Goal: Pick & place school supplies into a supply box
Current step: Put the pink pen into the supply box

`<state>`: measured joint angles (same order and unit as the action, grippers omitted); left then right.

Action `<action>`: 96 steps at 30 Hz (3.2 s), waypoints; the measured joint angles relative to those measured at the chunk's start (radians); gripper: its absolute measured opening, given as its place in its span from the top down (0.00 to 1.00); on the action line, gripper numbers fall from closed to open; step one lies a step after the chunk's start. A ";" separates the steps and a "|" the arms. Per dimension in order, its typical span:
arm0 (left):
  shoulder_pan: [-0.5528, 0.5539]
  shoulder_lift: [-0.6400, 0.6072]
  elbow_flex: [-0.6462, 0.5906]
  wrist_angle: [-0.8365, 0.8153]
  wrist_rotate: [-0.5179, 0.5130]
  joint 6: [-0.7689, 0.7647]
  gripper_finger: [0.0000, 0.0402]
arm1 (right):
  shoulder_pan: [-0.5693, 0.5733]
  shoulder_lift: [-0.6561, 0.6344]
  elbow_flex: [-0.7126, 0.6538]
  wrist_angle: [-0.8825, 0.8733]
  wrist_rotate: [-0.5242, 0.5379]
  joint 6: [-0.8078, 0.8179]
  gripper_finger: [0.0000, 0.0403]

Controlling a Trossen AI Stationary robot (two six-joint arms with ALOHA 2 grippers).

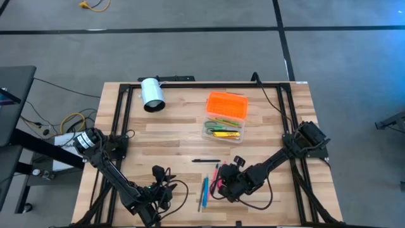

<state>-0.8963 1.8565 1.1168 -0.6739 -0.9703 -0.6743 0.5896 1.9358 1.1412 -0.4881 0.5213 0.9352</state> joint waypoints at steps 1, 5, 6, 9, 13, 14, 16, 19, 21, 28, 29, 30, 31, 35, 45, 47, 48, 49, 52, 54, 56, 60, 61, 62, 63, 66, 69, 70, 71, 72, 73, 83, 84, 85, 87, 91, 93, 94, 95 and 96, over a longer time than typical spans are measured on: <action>0.000 0.000 0.000 0.000 0.000 0.000 0.55 | 0.000 0.000 0.000 0.000 0.000 0.000 0.67; 0.000 0.000 0.000 0.000 -0.008 0.000 0.55 | -0.001 0.000 0.000 0.002 0.002 -0.001 0.67; 0.000 0.000 0.000 0.000 -0.009 0.000 0.55 | -0.001 0.000 0.000 0.002 0.003 -0.001 0.67; 0.000 0.000 0.000 0.000 -0.011 0.000 0.55 | -0.002 0.015 0.001 0.011 0.004 -0.002 0.67; 0.000 0.000 0.000 0.000 -0.012 0.000 0.55 | -0.002 0.058 0.005 0.031 0.019 -0.004 0.67; 0.000 0.000 0.000 0.000 -0.012 0.000 0.55 | -0.002 0.069 0.006 0.037 0.027 -0.013 0.67; 0.000 0.000 0.000 0.000 -0.012 0.000 0.55 | -0.001 0.076 0.005 0.043 -0.002 -0.016 0.67; 0.000 0.000 0.000 0.000 -0.011 0.001 0.55 | 0.009 0.073 0.005 0.037 -0.014 -0.015 0.67; 0.000 0.000 0.000 0.000 -0.011 0.008 0.55 | 0.021 0.060 0.003 0.017 -0.021 -0.017 0.67; 0.000 0.000 0.000 0.002 -0.012 0.007 0.55 | 0.074 0.015 -0.004 -0.100 -0.009 -0.019 0.67; 0.000 0.000 0.000 0.001 -0.012 0.007 0.55 | 0.084 0.005 -0.004 -0.116 0.008 -0.020 0.67; 0.000 0.000 0.000 0.001 -0.012 0.007 0.55 | 0.093 -0.006 -0.004 -0.128 0.022 -0.019 0.67; 0.000 0.000 0.000 0.002 -0.012 0.007 0.55 | 0.103 -0.020 -0.003 -0.141 0.029 -0.014 0.67; 0.000 0.000 0.000 0.002 -0.011 0.008 0.55 | 0.163 -0.080 -0.002 -0.191 -0.002 -0.044 0.67; 0.002 0.000 0.000 0.006 -0.013 0.008 0.55 | 0.352 -0.147 -0.002 -0.261 -0.013 0.083 0.67; 0.005 0.000 0.000 0.013 -0.015 0.015 0.55 | 0.363 -0.126 -0.004 -0.270 -0.058 0.131 0.67; 0.008 0.000 0.000 0.016 -0.018 0.018 0.55 | 0.364 -0.112 -0.006 -0.272 -0.081 0.135 0.67; 0.012 0.000 0.000 0.016 -0.019 0.019 0.55 | 0.372 -0.108 -0.008 -0.284 -0.097 0.135 0.67; 0.026 0.000 0.000 0.016 -0.017 0.038 0.55 | 0.379 -0.097 -0.003 -0.264 -0.122 0.130 0.66; 0.039 0.000 0.000 0.025 -0.011 0.058 0.55 | 0.389 -0.094 -0.009 -0.297 -0.133 0.131 0.65; 0.048 0.000 0.000 0.035 -0.007 0.067 0.55 | 0.393 -0.094 -0.006 -0.285 -0.132 0.135 0.64; 0.069 0.000 0.000 0.049 0.017 0.091 0.55 | 0.403 -0.095 -0.007 -0.295 -0.130 0.139 0.63; 0.072 0.000 0.000 0.050 0.020 0.094 0.55 | 0.403 -0.089 -0.009 -0.288 -0.131 0.144 0.62; 0.073 0.000 0.000 0.054 0.021 0.097 0.55 | 0.398 -0.084 -0.014 -0.287 -0.131 0.154 0.62; 0.074 0.000 0.000 0.059 0.022 0.097 0.55 | 0.395 -0.077 -0.024 -0.285 -0.134 0.167 0.62; 0.074 0.000 0.000 0.067 0.023 0.113 0.55 | 0.381 -0.056 -0.063 -0.233 -0.183 0.192 0.61; 0.072 0.000 0.000 0.066 0.024 0.115 0.55 | 0.372 -0.051 -0.097 -0.187 -0.192 0.196 0.61; 0.073 0.000 0.000 0.065 0.023 0.115 0.55 | 0.369 -0.049 -0.100 -0.184 -0.192 0.200 0.62; 0.073 0.000 0.000 0.065 0.023 0.115 0.55 | 0.368 -0.049 -0.103 -0.180 -0.190 0.202 0.62; 0.073 0.000 0.000 0.064 0.023 0.116 0.55 | 0.367 -0.049 -0.105 -0.178 -0.191 0.202 0.63; 0.074 0.000 0.000 0.064 0.023 0.120 0.55 | 0.366 -0.048 -0.105 -0.176 -0.193 0.202 0.64; 0.073 0.000 0.000 0.083 0.023 0.133 0.55 | 0.352 -0.048 -0.108 -0.119 -0.232 0.134 0.95; 0.073 0.000 0.000 0.087 0.023 0.137 0.55 | 0.349 -0.048 -0.108 -0.116 -0.233 0.125 0.97; 0.074 0.000 0.000 0.088 0.023 0.140 0.55 | 0.347 -0.048 -0.108 -0.112 -0.236 0.117 0.97; 0.073 0.000 0.000 0.089 0.023 0.140 0.55 | 0.344 -0.048 -0.108 -0.110 -0.236 0.112 0.95; 0.073 0.000 0.000 0.089 0.023 0.141 0.55 | 0.343 -0.048 -0.109 -0.106 -0.201 0.067 0.96; 0.073 0.000 0.000 0.089 0.023 0.141 0.55 | 0.345 -0.045 -0.106 -0.103 -0.168 0.031 0.98; 0.073 0.000 0.000 0.089 0.023 0.141 0.55 | 0.346 -0.043 -0.103 -0.101 -0.147 0.018 0.98; 0.073 0.000 0.000 0.089 0.023 0.141 0.55 | 0.346 -0.041 -0.101 -0.096 -0.127 0.005 0.97; 0.073 0.000 0.000 0.089 0.022 0.140 0.55 | 0.346 -0.040 -0.099 -0.092 -0.109 -0.008 0.97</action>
<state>-0.8234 1.8565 1.1172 -0.5850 -0.9478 -0.5339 0.9357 1.8959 1.0419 -0.5804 0.4127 0.9267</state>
